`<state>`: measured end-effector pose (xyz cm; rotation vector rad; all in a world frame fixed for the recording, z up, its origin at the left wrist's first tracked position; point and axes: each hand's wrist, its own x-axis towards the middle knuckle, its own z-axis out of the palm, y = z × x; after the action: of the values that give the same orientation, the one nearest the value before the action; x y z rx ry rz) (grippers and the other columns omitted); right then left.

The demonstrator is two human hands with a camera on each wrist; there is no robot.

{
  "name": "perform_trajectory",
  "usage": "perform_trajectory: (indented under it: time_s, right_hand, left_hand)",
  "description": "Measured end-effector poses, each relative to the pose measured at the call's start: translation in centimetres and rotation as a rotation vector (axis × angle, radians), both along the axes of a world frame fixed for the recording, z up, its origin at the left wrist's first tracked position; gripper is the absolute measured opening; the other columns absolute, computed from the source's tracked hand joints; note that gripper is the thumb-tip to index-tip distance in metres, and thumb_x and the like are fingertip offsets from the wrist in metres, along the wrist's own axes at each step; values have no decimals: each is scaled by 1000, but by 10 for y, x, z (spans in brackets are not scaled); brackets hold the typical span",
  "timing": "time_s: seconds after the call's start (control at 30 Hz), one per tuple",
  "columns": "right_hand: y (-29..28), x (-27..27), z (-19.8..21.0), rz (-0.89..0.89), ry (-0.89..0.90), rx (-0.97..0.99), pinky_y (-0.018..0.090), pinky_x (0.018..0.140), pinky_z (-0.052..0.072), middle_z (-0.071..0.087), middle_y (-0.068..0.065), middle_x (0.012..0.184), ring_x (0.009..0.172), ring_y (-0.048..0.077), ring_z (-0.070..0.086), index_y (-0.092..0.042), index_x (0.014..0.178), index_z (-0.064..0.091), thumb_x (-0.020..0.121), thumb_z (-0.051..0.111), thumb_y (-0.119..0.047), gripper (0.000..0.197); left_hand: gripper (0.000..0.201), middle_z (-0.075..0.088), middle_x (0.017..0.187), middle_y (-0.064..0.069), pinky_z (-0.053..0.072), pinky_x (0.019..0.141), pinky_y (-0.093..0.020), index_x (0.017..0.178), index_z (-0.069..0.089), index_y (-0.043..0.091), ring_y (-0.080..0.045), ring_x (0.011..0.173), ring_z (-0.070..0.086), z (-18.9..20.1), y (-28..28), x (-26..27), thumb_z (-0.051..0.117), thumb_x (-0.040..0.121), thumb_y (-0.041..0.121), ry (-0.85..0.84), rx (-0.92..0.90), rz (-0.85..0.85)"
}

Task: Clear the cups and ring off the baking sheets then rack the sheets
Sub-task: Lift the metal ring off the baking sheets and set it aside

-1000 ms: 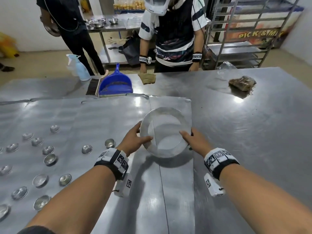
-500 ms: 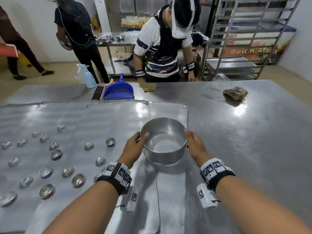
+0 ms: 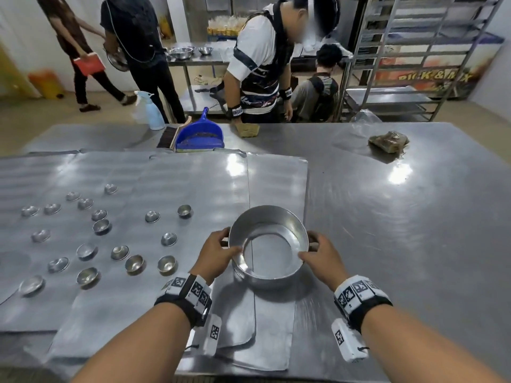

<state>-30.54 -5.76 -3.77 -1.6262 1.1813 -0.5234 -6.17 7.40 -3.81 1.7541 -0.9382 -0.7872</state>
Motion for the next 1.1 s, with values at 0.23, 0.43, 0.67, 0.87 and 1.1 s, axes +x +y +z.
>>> perform_trajectory:
  time_s: [0.23,0.43,0.67,0.87,1.1]
  right_hand:
    - [17,-16,-17,52,-74,77,19,71,52,64,-10,111,95,7,66,-34,123,50,88,71,-15,45]
    - [19,-18,-17,100,-48,33,8,62,48,65,-14,111,85,-5,66,-40,123,49,92,68,-22,40]
    - [16,-14,-11,94,228,-166,25,87,50,58,-1,127,110,12,61,-31,136,49,89,66,-43,51]
    - [23,38,24,131,355,-498,37,103,40,52,2,132,126,23,46,-21,131,55,93,59,-42,43]
    - [77,171,38,304,254,-532,36,94,45,66,-3,114,109,19,57,-21,114,66,94,58,-43,30]
  left_hand:
    - [56,63,125,2,57,78,-35,130,51,46,-24,107,69,-24,20,1,78,85,27,194,114,-67]
    - [62,61,131,3,56,79,-35,147,46,39,-21,115,65,-28,21,-1,73,91,35,159,120,-60]
    - [48,67,121,6,57,79,-30,138,57,26,-14,101,69,-30,23,-4,72,93,30,36,71,4]
    - [38,72,105,4,56,87,-34,120,68,20,-14,96,69,-20,33,15,70,91,44,-79,66,113]
    - [29,72,99,4,57,80,-30,115,70,18,-14,85,72,3,104,99,68,94,37,-45,59,198]
